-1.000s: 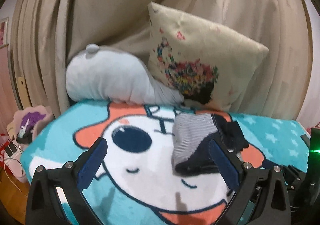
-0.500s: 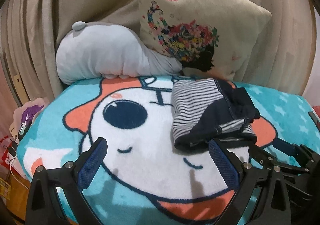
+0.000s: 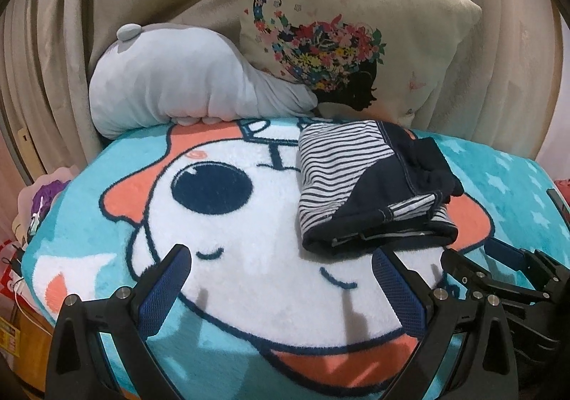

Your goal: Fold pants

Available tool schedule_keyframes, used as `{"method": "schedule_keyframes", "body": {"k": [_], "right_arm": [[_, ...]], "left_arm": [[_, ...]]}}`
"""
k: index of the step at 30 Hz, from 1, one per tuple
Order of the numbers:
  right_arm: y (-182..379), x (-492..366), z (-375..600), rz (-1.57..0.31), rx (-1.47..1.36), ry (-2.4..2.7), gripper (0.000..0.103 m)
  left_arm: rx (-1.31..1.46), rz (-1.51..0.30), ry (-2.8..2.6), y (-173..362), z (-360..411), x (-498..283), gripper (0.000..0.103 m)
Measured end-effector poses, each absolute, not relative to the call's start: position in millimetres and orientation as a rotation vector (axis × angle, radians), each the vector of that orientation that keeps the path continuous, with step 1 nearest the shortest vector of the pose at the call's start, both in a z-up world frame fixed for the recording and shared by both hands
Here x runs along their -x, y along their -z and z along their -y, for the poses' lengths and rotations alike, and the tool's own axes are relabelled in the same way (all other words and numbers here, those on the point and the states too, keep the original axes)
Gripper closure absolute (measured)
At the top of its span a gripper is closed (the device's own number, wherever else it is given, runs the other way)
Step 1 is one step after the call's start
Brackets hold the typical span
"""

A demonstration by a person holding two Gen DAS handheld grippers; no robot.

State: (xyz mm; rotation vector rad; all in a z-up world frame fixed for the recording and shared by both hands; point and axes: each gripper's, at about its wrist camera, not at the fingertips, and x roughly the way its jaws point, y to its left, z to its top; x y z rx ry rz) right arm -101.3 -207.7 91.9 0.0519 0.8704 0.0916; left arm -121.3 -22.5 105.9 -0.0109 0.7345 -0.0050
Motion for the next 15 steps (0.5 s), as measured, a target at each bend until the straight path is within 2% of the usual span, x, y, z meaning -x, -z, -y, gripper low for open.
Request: {"method": "schedule_keyframes", "body": {"k": [15], "right_arm": [[-90.4,99.9,206.3,-0.879,-0.05,-0.089,0.03]], "left_arm": [[0.041,-0.781,0.016,-97.1,19.9,114.4,0.001]]}}
